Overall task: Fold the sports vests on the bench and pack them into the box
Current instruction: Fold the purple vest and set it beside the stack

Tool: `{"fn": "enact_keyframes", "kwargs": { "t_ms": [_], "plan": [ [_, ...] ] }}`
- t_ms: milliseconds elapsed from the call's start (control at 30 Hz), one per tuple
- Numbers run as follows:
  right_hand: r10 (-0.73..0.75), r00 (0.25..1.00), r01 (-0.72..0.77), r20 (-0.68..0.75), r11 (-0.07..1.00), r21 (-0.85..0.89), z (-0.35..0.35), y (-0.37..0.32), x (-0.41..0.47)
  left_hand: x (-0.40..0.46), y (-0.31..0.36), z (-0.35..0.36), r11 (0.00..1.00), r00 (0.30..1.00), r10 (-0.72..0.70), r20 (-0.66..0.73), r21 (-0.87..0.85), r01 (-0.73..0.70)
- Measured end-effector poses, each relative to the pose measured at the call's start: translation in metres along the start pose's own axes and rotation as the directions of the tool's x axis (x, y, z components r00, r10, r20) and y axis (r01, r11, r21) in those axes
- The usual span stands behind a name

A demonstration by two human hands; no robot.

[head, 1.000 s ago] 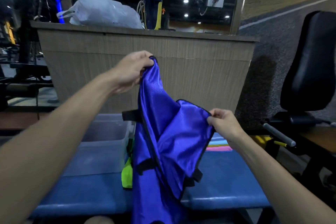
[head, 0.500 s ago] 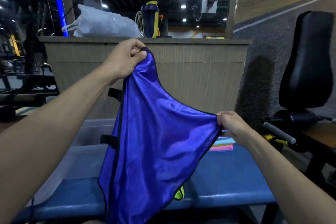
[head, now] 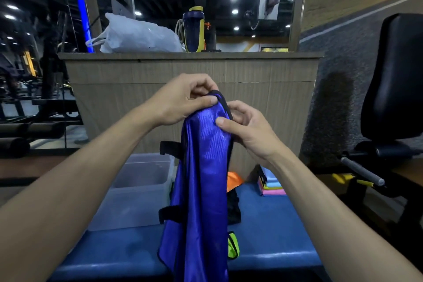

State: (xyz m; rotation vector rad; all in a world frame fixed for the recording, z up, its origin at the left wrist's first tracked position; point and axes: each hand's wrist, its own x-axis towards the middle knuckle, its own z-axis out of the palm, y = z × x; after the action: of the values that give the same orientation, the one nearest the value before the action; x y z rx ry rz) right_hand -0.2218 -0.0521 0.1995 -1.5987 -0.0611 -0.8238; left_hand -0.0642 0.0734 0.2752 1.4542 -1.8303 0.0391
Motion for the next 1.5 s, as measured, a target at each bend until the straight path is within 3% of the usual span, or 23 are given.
{"fn": "enact_keyframes", "kwargs": {
  "t_ms": [133,267,433,700,867,1167,1333,1500],
  "plan": [
    [-0.055,0.996,0.053,-0.077,0.998,-0.019,-0.008,0.014,-0.004,-0.007,-0.014,0.001,0.998,0.99,0.016,-0.139,0.061,-0.007],
    [-0.263,0.964,0.228,-0.03,0.884,-0.408,-0.019,0.009,-0.003,-0.015,-0.023,0.006,1.0,0.989,0.007,-0.15,-0.003,-0.008],
    [-0.351,0.935,0.295,0.052,0.686,-0.665,-0.024,0.002,0.001,-0.02,-0.028,0.009,0.999,0.991,0.027,-0.13,0.045,-0.021],
    [-0.335,0.933,0.308,0.133,0.55,-0.776,-0.024,-0.005,0.003,-0.024,-0.03,0.011,0.972,0.991,0.041,-0.125,0.235,-0.011],
    [-0.242,0.956,0.279,0.165,0.581,-0.765,-0.027,-0.007,0.005,-0.025,-0.036,0.011,0.969,0.995,-0.035,-0.091,0.24,0.056],
    [-0.135,0.969,0.246,0.206,0.491,-0.836,-0.029,-0.008,0.013,-0.028,-0.037,0.012,0.958,0.995,-0.093,-0.019,0.269,0.095],
    [-0.069,0.973,0.22,0.221,0.57,-0.792,-0.028,-0.008,0.014,-0.031,-0.038,0.014,0.971,0.994,-0.088,0.06,0.227,0.072],
    [0.142,0.96,0.06,0.241,0.736,-0.674,-0.024,-0.005,0.009,-0.031,-0.042,0.017,0.982,0.992,-0.113,0.048,0.155,0.105]
  ]
}}
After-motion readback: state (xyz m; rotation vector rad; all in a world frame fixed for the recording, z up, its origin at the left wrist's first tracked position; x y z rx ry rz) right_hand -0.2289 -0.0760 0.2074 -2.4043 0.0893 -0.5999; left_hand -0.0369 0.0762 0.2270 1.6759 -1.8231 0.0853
